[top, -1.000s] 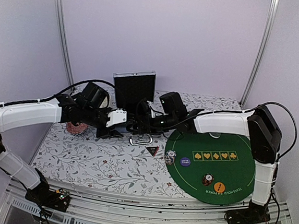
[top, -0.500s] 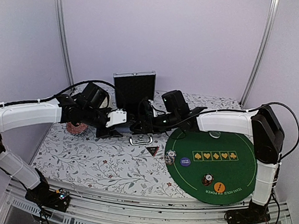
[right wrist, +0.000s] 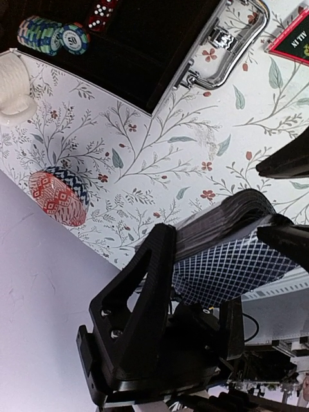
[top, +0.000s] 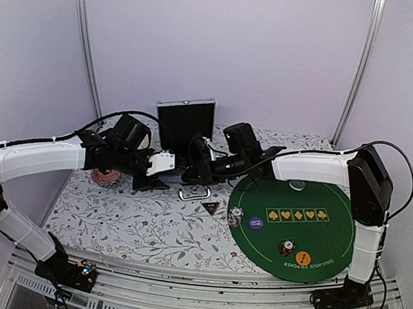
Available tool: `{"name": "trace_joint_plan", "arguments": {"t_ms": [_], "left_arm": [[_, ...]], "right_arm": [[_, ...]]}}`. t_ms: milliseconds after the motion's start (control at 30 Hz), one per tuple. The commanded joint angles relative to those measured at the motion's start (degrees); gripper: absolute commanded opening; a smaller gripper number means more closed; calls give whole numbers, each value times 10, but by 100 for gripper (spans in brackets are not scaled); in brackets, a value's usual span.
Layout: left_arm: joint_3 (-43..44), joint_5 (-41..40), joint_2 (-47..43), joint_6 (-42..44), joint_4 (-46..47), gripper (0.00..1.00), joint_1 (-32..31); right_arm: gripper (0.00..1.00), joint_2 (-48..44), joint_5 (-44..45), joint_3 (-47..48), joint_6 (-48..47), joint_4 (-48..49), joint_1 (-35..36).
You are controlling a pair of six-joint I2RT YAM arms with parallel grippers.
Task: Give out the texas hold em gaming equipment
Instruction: Pick up the poker card from the face-down deck piles.
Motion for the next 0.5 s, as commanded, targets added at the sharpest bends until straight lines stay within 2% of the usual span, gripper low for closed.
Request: {"name": "trace_joint_plan", "arguments": {"t_ms": [0, 133, 467], "left_arm": [[-1, -1, 5, 1, 17, 48, -6], [-3, -4, 7, 1, 17, 48, -7], [-5, -8, 13, 1, 15, 48, -7]], "right_arm": [[21, -8, -19, 13, -2, -4, -2], [4, -13, -19, 11, -7, -10, -3], [2, -44, 1, 3, -26, -30, -7]]}}
